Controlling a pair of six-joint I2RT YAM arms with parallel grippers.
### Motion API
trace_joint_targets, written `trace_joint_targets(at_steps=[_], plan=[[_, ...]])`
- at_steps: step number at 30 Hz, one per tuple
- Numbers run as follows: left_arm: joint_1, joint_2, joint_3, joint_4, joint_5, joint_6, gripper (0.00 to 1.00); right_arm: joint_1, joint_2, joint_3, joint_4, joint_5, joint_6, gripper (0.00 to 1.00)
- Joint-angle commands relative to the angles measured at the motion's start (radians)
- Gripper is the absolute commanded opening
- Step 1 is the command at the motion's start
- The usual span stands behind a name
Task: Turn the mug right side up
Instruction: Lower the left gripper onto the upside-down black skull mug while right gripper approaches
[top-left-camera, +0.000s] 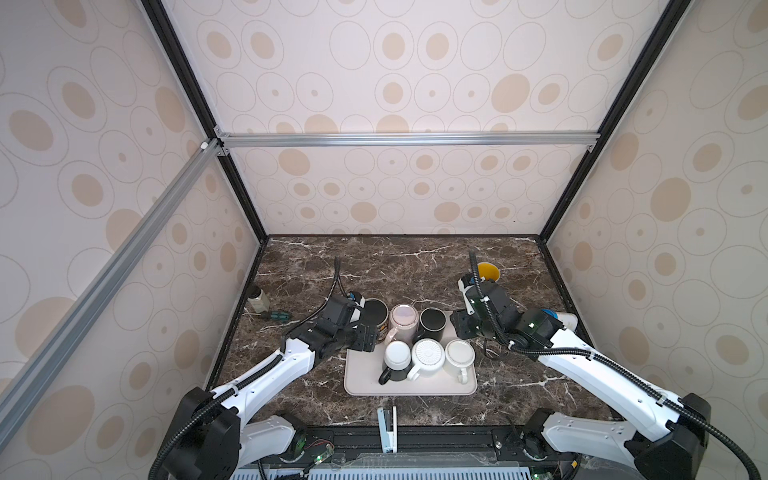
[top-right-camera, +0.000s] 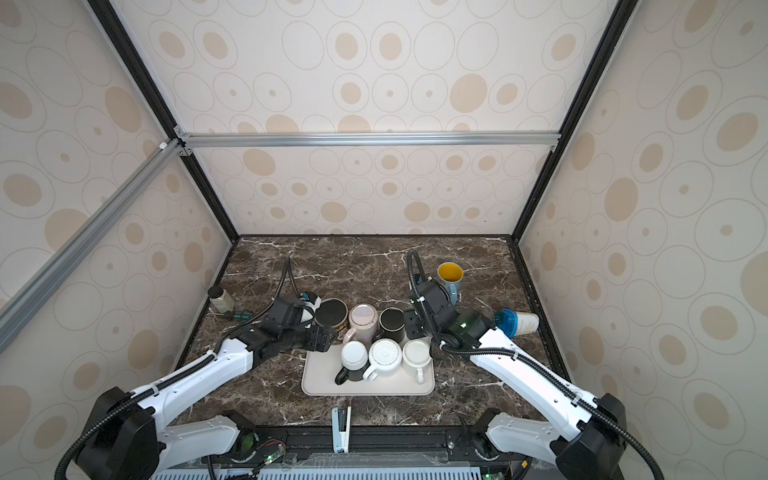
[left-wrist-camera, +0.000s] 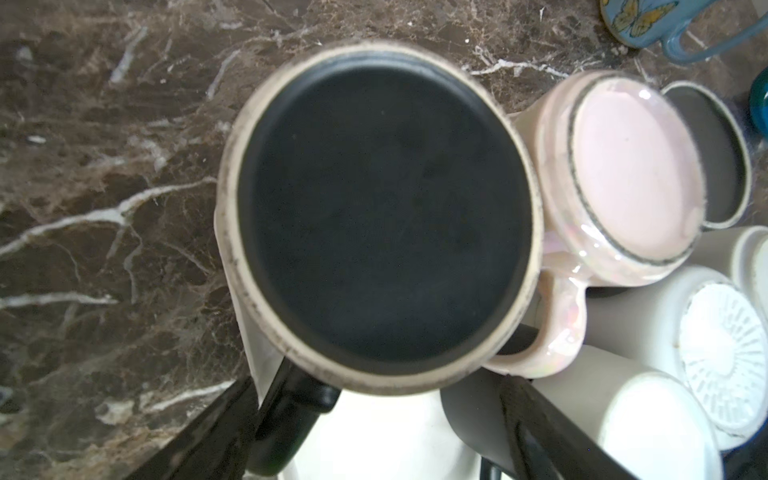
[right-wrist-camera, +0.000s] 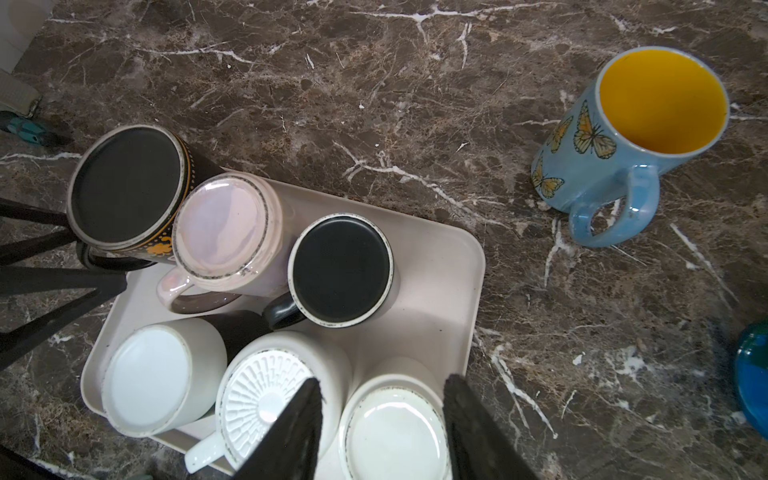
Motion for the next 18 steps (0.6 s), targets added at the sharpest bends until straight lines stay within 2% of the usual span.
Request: trace_joint_targets(at_steps=[1,8,13,18], plan=[[0.006,-0.045,-0.016,-0.033,-0.010,-0.010,0.84,0.013,-0.025,-0.001,-0.014,0.023,0.020,0.48],[0.006,-0.054,-0.025,-0.059,-0.031,-0.015,0.65,0.020,-0.013,-0.024,0.009,0.018,0.041,0.47],[0.006,-0.006,-0.003,-0.065,-0.047,0.017,0.58,0.026,-0.021,-0.043,0.027,0.017,0.051,0.46],[0.005,0.018,0.007,-0.061,-0.019,0.030,0.49,0.027,-0.026,-0.046,0.034,0.026,0.048,0.46]])
